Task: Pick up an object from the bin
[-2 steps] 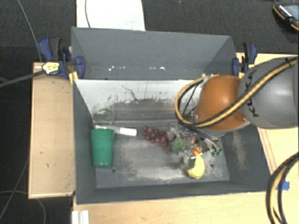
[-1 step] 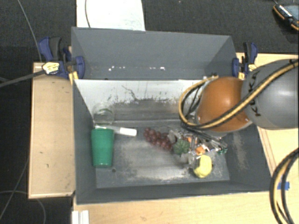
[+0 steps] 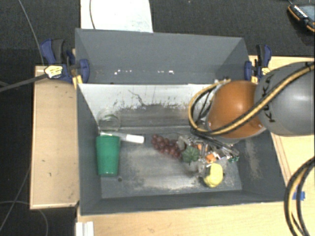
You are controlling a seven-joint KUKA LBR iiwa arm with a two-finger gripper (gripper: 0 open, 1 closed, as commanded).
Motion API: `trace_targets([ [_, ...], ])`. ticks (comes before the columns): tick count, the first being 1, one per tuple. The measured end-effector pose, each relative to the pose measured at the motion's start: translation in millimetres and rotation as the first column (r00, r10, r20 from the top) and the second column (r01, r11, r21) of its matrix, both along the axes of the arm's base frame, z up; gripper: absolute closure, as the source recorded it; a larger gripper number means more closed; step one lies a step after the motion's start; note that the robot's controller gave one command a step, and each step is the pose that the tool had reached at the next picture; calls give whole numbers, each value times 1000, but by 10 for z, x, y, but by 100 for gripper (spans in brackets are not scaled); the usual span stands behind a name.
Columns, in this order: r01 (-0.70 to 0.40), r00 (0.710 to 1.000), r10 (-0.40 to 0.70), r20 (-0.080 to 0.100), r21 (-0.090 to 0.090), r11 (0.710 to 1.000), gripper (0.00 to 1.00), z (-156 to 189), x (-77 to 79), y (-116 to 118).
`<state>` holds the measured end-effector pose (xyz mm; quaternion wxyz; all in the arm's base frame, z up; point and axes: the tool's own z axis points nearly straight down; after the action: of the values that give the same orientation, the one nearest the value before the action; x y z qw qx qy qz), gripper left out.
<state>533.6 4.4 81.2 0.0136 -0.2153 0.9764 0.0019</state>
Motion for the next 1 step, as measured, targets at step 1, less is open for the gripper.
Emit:
trace_targets([
  [1, -206, 979, 206, 5, -5, 979, 100, -89, -1, 412],
])
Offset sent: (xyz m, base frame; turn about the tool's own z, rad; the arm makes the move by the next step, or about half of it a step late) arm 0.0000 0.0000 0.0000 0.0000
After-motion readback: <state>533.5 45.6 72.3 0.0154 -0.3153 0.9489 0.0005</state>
